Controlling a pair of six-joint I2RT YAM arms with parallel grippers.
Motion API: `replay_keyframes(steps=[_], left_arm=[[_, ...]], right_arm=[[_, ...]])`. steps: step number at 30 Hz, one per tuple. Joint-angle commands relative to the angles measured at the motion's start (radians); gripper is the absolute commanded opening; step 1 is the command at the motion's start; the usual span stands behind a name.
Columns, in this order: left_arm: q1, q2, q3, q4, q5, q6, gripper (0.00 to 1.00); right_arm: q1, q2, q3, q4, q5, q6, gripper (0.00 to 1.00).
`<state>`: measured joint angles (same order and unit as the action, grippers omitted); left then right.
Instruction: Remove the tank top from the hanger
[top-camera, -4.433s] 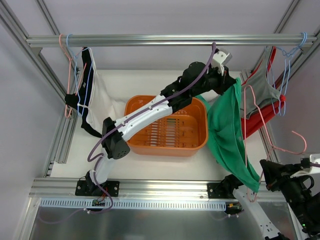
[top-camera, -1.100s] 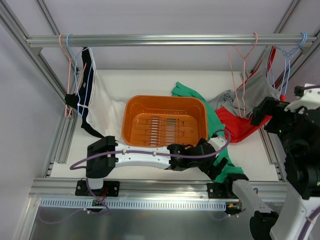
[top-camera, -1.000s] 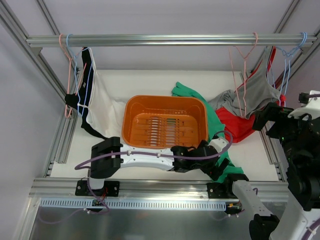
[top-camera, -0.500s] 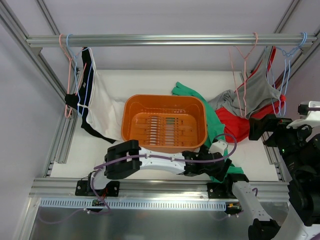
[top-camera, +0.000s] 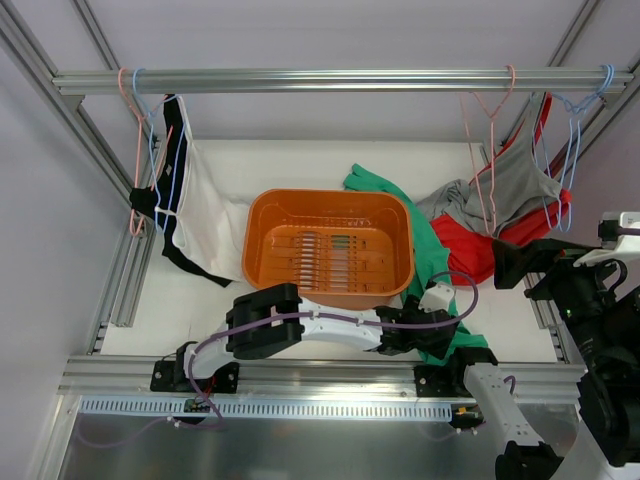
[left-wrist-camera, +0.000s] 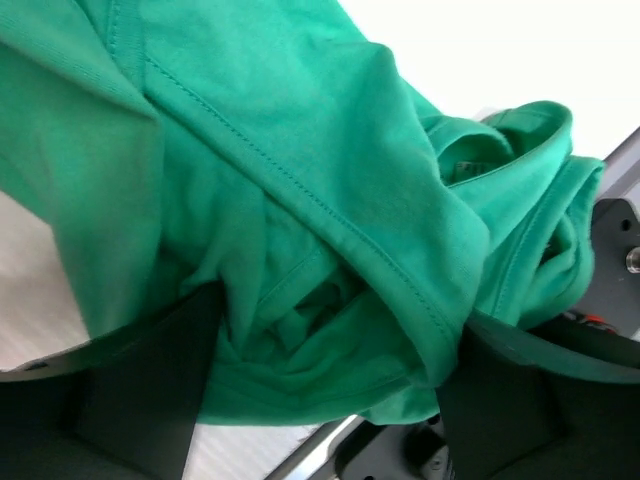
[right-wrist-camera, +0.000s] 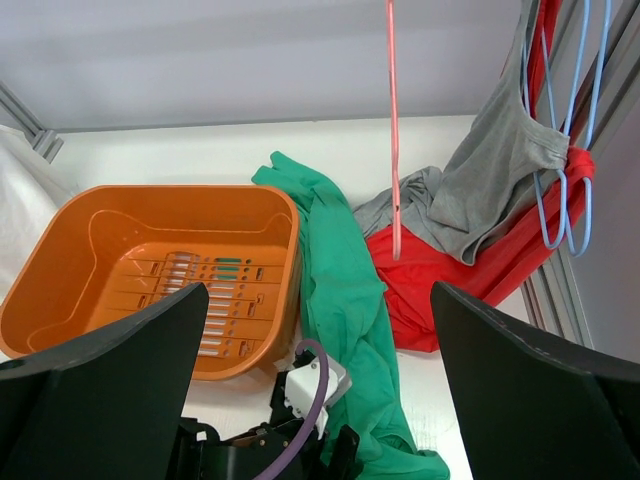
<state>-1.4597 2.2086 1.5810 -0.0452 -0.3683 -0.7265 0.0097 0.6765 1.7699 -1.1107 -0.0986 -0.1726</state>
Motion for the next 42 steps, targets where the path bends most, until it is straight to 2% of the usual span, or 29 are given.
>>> replay_keyframes(steps=[1, 3, 4, 5, 8, 13, 19, 24, 29, 34, 42], left_arm=[[-0.004, 0.023, 0.04, 0.007, 0.019, -0.022, 0.68], [-0.004, 0.034, 0.048, 0.008, 0.032, -0.022, 0.53], [-0.002, 0.043, 0.053, 0.008, 0.052, -0.022, 0.39], [-0.004, 0.043, 0.056, 0.007, 0.061, -0.022, 0.2], [-0.01, 0.019, 0.047, 0.005, 0.069, -0.011, 0.0], [-0.008, -0.062, 0.073, 0.002, 0.066, 0.09, 0.0], [-0.01, -0.154, 0.2, -0.044, 0.025, 0.266, 0.0], [0.03, -0.207, 0.299, -0.105, -0.046, 0.381, 0.0], [0.084, -0.259, 0.414, -0.148, -0.041, 0.484, 0.0], [0.101, -0.296, 0.578, -0.151, -0.121, 0.656, 0.0], [0.159, -0.342, 0.72, -0.151, -0.233, 0.808, 0.0]], right_arm=[[-0.005, -0.014, 0.019, 0.051, -0.033, 0.01, 0.99], [-0.005, -0.022, 0.019, 0.06, -0.039, 0.01, 0.99], [-0.005, -0.026, 0.019, 0.063, -0.038, 0.01, 0.99], [-0.005, -0.031, 0.017, 0.066, -0.036, 0.01, 1.0], [-0.005, -0.037, 0.022, 0.075, -0.032, 0.01, 1.0], [-0.005, -0.046, 0.025, 0.081, -0.024, 0.013, 1.0], [-0.005, -0.078, 0.031, 0.112, 0.054, 0.028, 0.99], [-0.005, -0.123, 0.022, 0.155, 0.22, 0.08, 0.99], [-0.005, -0.179, 0.016, 0.196, 0.358, 0.12, 0.99], [0.004, -0.176, 0.034, 0.196, 0.387, 0.119, 0.99], [0.022, -0.178, 0.026, 0.196, 0.402, 0.114, 1.0]])
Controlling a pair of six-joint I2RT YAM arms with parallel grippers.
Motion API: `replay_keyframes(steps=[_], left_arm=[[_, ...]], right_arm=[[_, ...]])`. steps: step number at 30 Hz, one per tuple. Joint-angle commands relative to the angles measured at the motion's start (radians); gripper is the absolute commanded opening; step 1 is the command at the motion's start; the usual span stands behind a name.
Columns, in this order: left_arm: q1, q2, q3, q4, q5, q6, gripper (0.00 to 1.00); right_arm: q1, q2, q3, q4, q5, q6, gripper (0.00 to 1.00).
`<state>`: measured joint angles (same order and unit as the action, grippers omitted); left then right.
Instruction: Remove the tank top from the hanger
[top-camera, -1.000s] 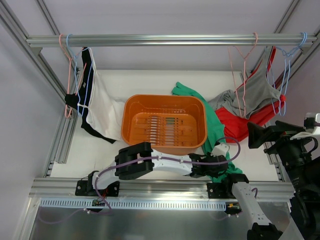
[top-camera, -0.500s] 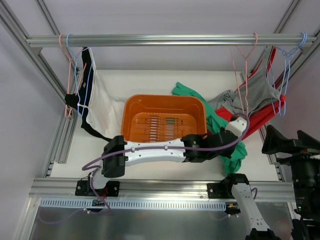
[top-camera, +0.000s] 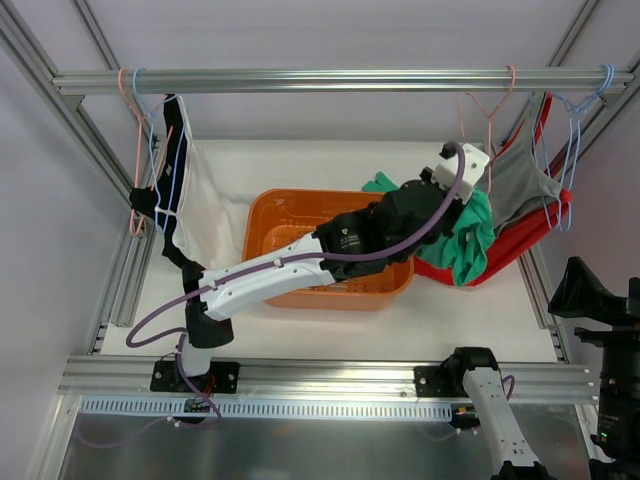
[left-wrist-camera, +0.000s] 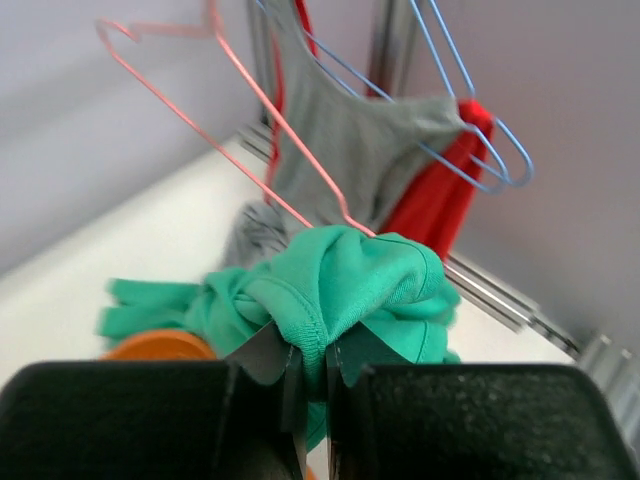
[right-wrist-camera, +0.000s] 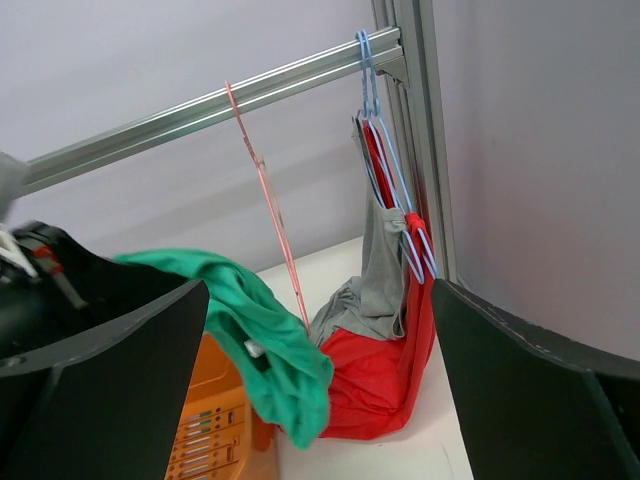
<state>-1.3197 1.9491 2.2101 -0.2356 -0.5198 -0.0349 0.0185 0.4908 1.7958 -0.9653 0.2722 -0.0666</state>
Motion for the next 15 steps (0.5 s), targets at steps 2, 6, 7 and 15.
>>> replay_keyframes(steps=[2, 6, 7, 15], left_arm=[[0.027, -0.087, 0.151, 0.042, -0.104, 0.171, 0.0], [0.048, -0.124, 0.192, 0.047, -0.118, 0.228, 0.0], [0.054, -0.128, 0.201, 0.053, -0.123, 0.249, 0.0], [0.085, -0.177, 0.316, 0.12, -0.163, 0.409, 0.0]], right_arm=[[0.018, 0.011, -0.001, 0.051, 0.027, 0.011, 1.0], [0.023, 0.017, -0.003, 0.056, 0.025, 0.01, 0.99], [0.023, 0.017, -0.004, 0.057, 0.025, 0.01, 1.0], [0.028, 0.037, -0.021, 0.062, 0.013, 0.008, 1.0]])
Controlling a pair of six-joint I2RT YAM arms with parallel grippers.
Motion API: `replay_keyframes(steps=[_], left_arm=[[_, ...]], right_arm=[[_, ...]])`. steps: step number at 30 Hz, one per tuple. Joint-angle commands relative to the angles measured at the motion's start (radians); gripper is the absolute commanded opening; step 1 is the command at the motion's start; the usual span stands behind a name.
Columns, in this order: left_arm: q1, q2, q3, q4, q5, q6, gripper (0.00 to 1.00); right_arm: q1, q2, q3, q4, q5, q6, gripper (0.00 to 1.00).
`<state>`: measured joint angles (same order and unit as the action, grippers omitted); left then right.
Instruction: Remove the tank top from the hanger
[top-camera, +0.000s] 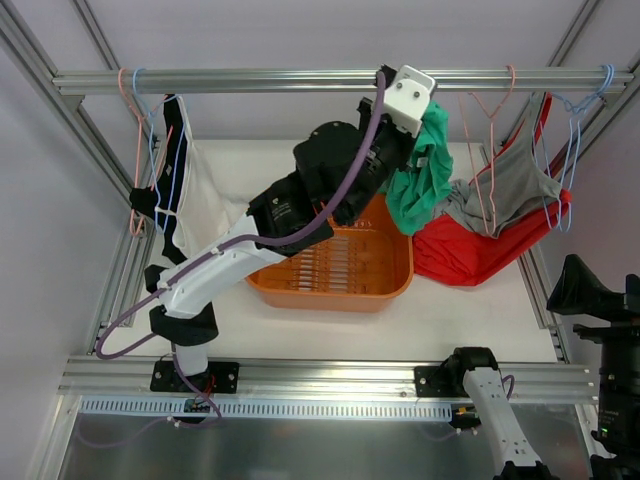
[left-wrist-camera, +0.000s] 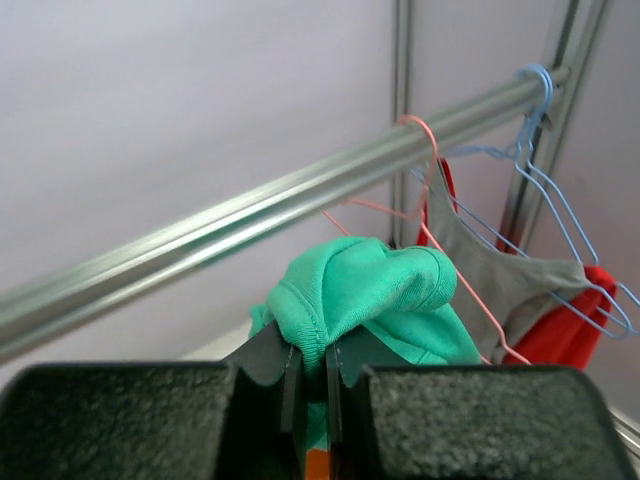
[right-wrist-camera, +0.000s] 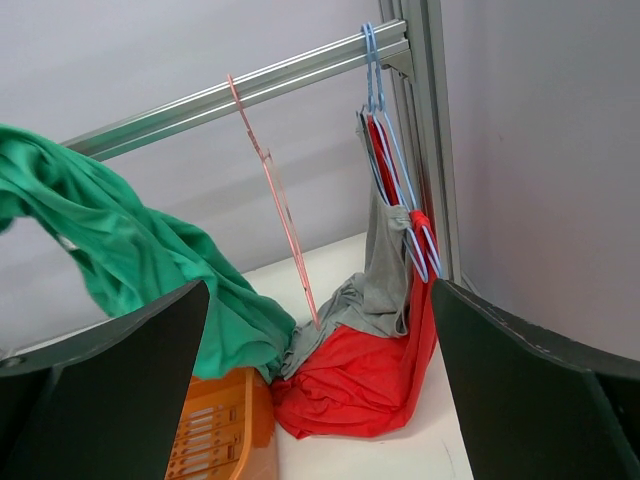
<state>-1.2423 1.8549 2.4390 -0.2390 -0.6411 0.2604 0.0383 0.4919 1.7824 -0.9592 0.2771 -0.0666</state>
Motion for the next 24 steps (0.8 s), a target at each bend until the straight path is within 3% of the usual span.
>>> replay_keyframes(steps=[1, 9, 17, 24], left_arm=[[0.009, -0.092, 0.094, 0.138, -0.048, 0.156, 0.0], [0.012, -0.246, 0.064, 0.325, -0.055, 0.348, 0.0], [0.012, -0.362, 0.04, 0.351, -0.043, 0.412, 0.0], [0.01, -0.474, -0.21, 0.351, -0.089, 0.37, 0.0]], right_arm=[[0.009, 0.039, -0.011, 0.056, 0.011, 0.008, 1.0], [0.009, 0.065, -0.064, 0.071, -0.001, 0.007, 0.99], [0.009, 0.1, -0.121, 0.102, -0.044, 0.027, 0.99], [0.009, 0.109, -0.166, 0.129, -0.11, 0.053, 0.99]])
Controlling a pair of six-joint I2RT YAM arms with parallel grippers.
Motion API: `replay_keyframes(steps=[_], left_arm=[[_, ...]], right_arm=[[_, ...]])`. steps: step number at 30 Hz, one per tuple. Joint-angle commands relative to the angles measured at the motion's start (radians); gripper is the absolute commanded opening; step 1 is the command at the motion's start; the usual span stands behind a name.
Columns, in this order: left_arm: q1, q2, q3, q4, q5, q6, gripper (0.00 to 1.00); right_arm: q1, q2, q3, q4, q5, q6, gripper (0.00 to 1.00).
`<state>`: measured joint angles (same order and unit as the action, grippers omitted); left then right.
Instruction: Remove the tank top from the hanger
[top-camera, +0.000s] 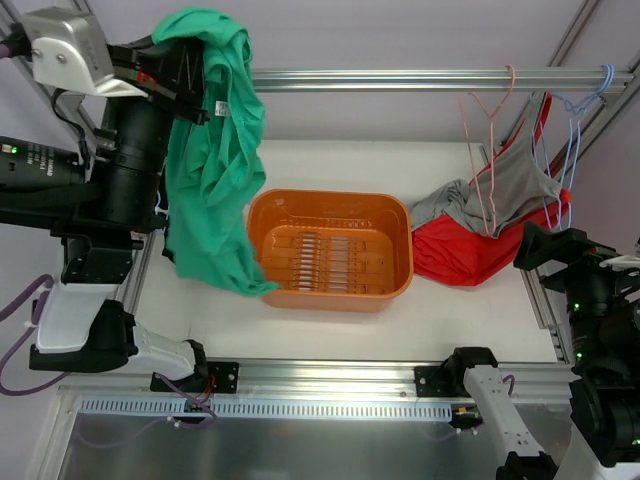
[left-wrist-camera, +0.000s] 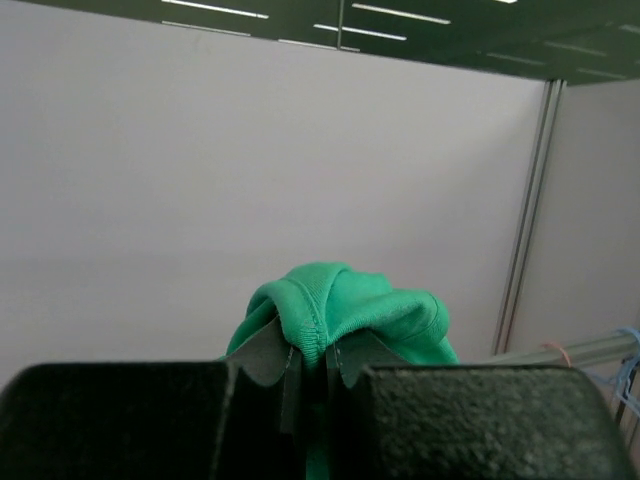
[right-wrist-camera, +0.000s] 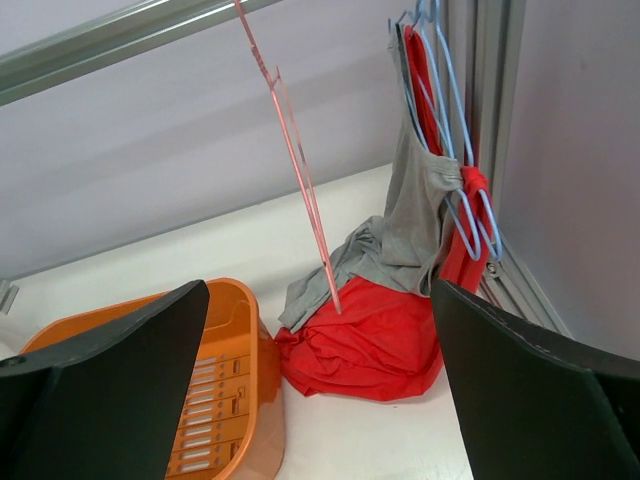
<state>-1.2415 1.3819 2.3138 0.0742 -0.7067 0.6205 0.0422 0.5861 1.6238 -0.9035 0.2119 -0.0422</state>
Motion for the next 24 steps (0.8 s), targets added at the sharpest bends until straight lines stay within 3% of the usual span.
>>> replay_keyframes(steps=[1, 5, 8, 13, 17, 24], left_arm=[[0.01, -0.012, -0.12, 0.036, -0.025, -0.001, 0.0], [0.017, -0.058, -0.29, 0.026, -0.036, -0.089, 0.0], [0.039, -0.037, -0.294, -0.005, -0.021, -0.129, 0.0], [0.053, 0.095, -0.118, -0.119, 0.015, -0.153, 0.0], [0.053, 0.198, 0.134, -0.172, 0.081, -0.115, 0.0], [0.071, 0.224, 0.194, -0.171, 0.234, -0.117, 0.0]], right_arm=[[0.005, 0.017, -0.011, 0.077, -0.052, 0.028, 0.99], [0.005, 0.037, -0.01, 0.075, -0.094, 0.028, 0.99], [0.007, 0.038, -0.01, 0.075, -0.106, 0.03, 0.99], [0.005, 0.038, -0.015, 0.072, -0.114, 0.025, 0.99], [0.005, 0.043, -0.024, 0.068, -0.106, 0.018, 0.99], [0.007, 0.05, -0.047, 0.067, -0.097, 0.004, 0.99]])
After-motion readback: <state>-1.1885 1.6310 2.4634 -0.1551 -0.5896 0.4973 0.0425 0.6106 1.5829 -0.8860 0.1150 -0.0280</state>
